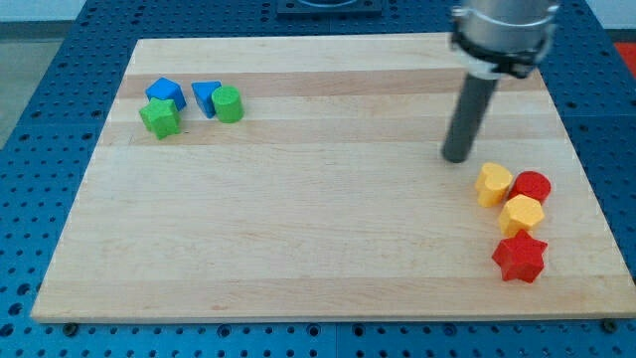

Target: Separate blue blocks from green blocks

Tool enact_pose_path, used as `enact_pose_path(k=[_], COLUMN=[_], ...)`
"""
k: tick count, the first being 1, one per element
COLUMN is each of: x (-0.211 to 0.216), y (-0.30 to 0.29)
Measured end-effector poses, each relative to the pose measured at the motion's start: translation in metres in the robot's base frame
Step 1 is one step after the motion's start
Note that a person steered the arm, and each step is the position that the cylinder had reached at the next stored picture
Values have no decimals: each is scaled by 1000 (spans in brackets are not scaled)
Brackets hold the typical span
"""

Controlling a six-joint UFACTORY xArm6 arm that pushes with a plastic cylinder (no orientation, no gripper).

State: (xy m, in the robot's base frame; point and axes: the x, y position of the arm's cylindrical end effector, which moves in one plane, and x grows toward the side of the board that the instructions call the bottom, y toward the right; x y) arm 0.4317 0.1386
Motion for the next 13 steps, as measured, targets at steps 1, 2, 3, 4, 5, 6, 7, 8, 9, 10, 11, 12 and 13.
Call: enact_pose_path(k=[1,2,3,4,5,6,7,8,9,10,11,12,13], x=[0,14,16,16,24,15,-7,-79,-113,-108,-108,-99,-130], y=[-4,-78,-92,-101,-194,-298,-403,-431,-424,-386,-308,-256,-262])
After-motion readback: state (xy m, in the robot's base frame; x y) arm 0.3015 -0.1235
